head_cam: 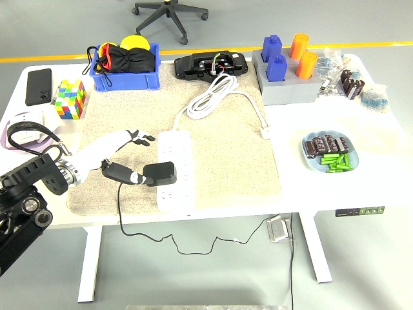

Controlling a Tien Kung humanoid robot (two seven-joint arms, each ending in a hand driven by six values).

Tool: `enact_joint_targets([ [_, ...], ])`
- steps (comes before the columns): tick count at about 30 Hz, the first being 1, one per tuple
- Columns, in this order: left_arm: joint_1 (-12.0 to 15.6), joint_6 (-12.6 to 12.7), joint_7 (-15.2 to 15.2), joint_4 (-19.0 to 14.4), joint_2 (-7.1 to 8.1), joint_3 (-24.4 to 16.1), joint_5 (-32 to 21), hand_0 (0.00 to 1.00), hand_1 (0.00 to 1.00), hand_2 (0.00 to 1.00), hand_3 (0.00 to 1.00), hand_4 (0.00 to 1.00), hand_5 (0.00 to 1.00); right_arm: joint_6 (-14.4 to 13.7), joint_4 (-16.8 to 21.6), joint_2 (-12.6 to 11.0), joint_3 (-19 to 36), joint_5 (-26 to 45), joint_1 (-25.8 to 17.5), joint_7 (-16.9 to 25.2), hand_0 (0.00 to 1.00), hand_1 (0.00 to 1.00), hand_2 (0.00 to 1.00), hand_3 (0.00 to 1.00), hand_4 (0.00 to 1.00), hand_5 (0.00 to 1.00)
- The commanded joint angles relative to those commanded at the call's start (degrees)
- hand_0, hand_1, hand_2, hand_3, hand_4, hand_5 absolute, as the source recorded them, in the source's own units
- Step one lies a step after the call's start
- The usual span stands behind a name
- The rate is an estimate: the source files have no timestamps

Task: Pull the plug out,throw it away,press the button

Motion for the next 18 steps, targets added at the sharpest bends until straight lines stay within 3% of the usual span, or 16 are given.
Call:
enact_joint_targets([
  [12,-2.98,0.7,0.6,3.45,-1.66,4.24,3.24,0.831,0.804,0.743,0.74,0.998,0.055,0.0,-0.28,0.09,0.29,-0.26,-0.31,-0.03,0.797,0.754,0.755,0.756,0.798,0.861],
  [13,-3.34,0.89,0.67,3.83,-1.79,5.04,3.27,0.773,0.725,0.685,0.716,0.998,0.012,0.0,-0.23,0.1,0.21,-0.2,-0.35,-0.02,0.796,0.755,0.753,0.755,0.798,0.861],
  [17,-3.99,1.29,0.39,4.41,-2.14,5.74,3.29,0.773,0.725,0.685,0.716,0.998,0.012,0.02,-0.18,0.12,0.12,-0.17,-0.3,-0.03,0.796,0.755,0.753,0.755,0.798,0.861],
  [18,-4.12,1.4,0.32,4.43,-2.22,5.85,3.06,0.661,0.634,0.604,0.639,0.994,0.002,0.02,-0.18,0.15,0.15,-0.17,-0.3,-0.03,0.796,0.754,0.753,0.755,0.797,0.859],
])
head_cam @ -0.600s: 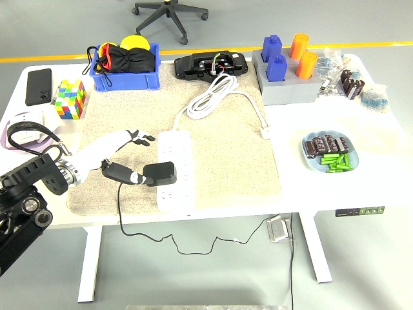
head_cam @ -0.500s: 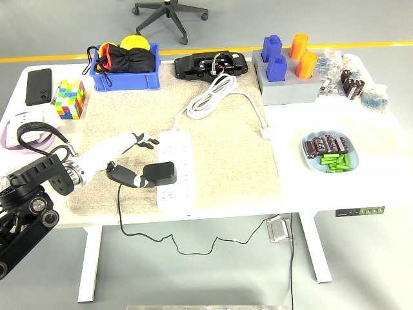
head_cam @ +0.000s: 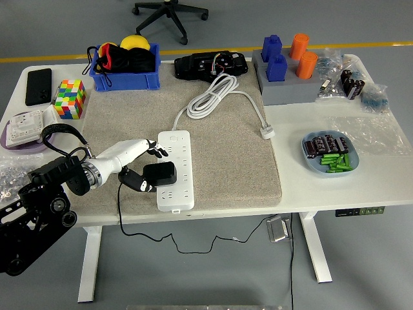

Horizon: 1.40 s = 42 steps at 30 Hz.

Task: Pull the plug out,throw it away,press the button

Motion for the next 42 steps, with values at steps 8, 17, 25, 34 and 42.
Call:
enact_joint_targets([
  [8,-0.81,0.24,0.1,0.21,-0.54,1.43,-1.27,0.559,0.57,0.576,0.658,0.994,0.002,-0.02,-0.06,-0.04,0.19,-0.08,-0.04,-0.01,0.796,0.754,0.753,0.755,0.797,0.859],
  [17,-1.6,1.73,0.16,1.28,-1.04,2.85,-1.42,0.429,0.493,0.538,0.622,0.95,0.002,-0.01,-0.05,-0.1,0.05,-0.15,-0.09,0.0,0.793,0.753,0.754,0.755,0.797,0.858],
  [25,-2.46,3.05,0.47,2.06,-1.51,3.55,-1.37,0.359,0.349,0.436,0.569,0.784,0.002,0.0,-0.1,-0.11,0.05,-0.27,-0.05,0.0,0.794,0.754,0.752,0.753,0.797,0.856],
  [34,-2.97,3.34,0.63,2.51,-1.7,4.14,-1.84,0.366,0.315,0.398,0.555,0.756,0.002,0.0,-0.14,-0.11,0.3,-0.44,-0.13,0.0,0.793,0.754,0.753,0.753,0.796,0.854],
  [42,-2.76,3.84,-0.38,1.44,-1.41,2.84,-2.86,0.344,0.3,0.381,0.544,0.723,0.002,0.01,-0.14,-0.1,0.18,-0.46,-0.15,0.0,0.795,0.754,0.752,0.751,0.795,0.854],
])
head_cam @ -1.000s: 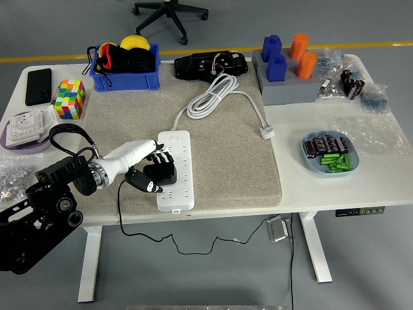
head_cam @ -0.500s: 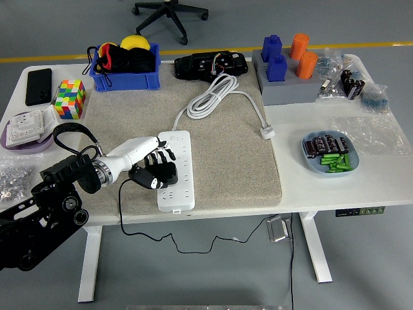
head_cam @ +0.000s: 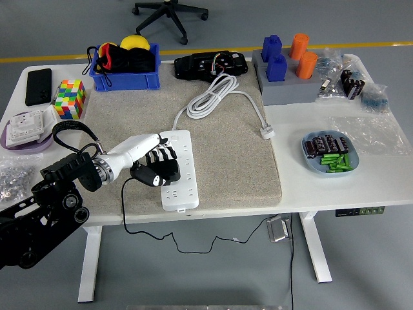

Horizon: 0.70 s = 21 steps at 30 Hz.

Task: Pull the plug out,throw it away,press the button

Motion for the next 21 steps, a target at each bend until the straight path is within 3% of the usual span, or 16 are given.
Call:
enact_joint_targets([
  [6,0.19,-0.66,0.52,-1.47,0.71,-1.33,0.86,0.349,0.301,0.376,0.543,0.725,0.002,0.01,-0.01,0.04,0.12,-0.03,0.05,0.0,0.793,0.754,0.752,0.751,0.795,0.852],
  [11,0.71,-0.41,0.46,-2.76,1.62,-5.46,1.27,0.349,0.301,0.376,0.543,0.725,0.002,-0.02,-0.01,0.02,0.12,-0.01,0.06,0.01,0.793,0.754,0.752,0.751,0.795,0.852],
  [17,0.03,0.45,-0.44,2.88,1.53,-9.59,3.0,0.364,0.295,0.376,0.538,0.727,0.002,0.01,-0.04,0.1,-0.02,0.08,0.02,0.0,0.793,0.754,0.752,0.75,0.795,0.851],
  [18,-0.22,0.83,-0.92,4.09,1.38,-9.85,2.94,0.42,0.353,0.409,0.559,0.754,0.002,0.02,-0.03,0.12,-0.07,0.1,0.01,0.0,0.793,0.754,0.752,0.751,0.795,0.85],
  [21,-1.36,1.51,-1.9,7.63,0.83,-10.0,2.38,0.42,0.353,0.409,0.559,0.754,0.002,0.03,-0.03,0.14,-0.18,0.13,0.01,0.0,0.793,0.754,0.752,0.751,0.795,0.85],
])
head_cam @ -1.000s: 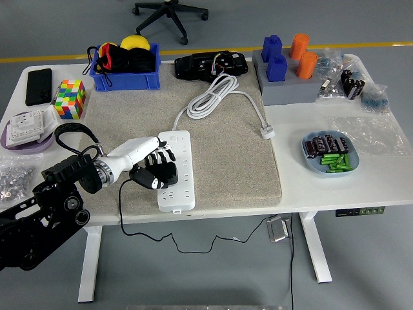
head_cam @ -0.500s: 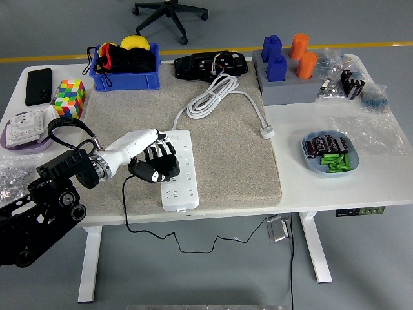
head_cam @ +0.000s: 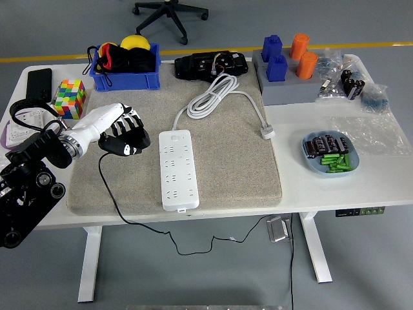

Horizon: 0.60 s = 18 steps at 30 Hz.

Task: Pull the plug out,throw it away,press the button

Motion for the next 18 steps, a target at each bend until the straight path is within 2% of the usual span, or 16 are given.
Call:
enact_joint_targets([
  [2,-0.85,0.37,-0.47,2.53,-0.36,0.19,-0.15,0.42,0.353,0.409,0.559,0.754,0.002,-0.01,0.02,-0.01,-0.09,0.05,0.06,0.01,0.793,0.754,0.752,0.751,0.795,0.85],
  [3,-1.18,0.47,-0.62,3.47,-0.51,0.31,-0.14,0.455,0.404,0.451,0.578,0.749,0.002,0.0,0.05,-0.03,-0.13,0.09,0.09,0.01,0.792,0.754,0.752,0.75,0.795,0.85],
  [8,-2.59,0.49,-1.03,7.94,-1.23,1.65,-1.15,0.455,0.404,0.451,0.578,0.749,0.002,-0.02,0.02,0.02,-0.03,0.11,0.14,0.02,0.792,0.754,0.752,0.75,0.795,0.85],
  [9,-2.71,0.42,-1.05,8.4,-1.32,1.85,-1.34,0.494,0.488,0.515,0.588,0.767,0.002,-0.03,0.0,0.03,-0.01,0.13,0.12,0.02,0.792,0.754,0.752,0.75,0.795,0.85],
  [14,-3.4,0.36,-1.25,10.27,-1.71,2.7,-2.11,0.494,0.488,0.515,0.588,0.767,0.002,0.01,-0.14,0.05,0.02,0.05,0.02,-0.02,0.792,0.754,0.752,0.75,0.795,0.85],
  [15,-3.56,0.48,-1.37,10.56,-1.73,2.9,-2.36,0.535,0.544,0.55,0.607,0.78,0.002,0.0,-0.12,0.05,0.01,0.06,0.0,-0.01,0.791,0.754,0.752,0.75,0.795,0.849],
  [18,-3.93,0.52,-1.44,11.08,-1.74,3.41,-2.7,0.535,0.544,0.55,0.607,0.78,0.002,0.0,-0.09,0.03,-0.02,0.06,0.02,-0.01,0.791,0.754,0.752,0.75,0.795,0.849],
])
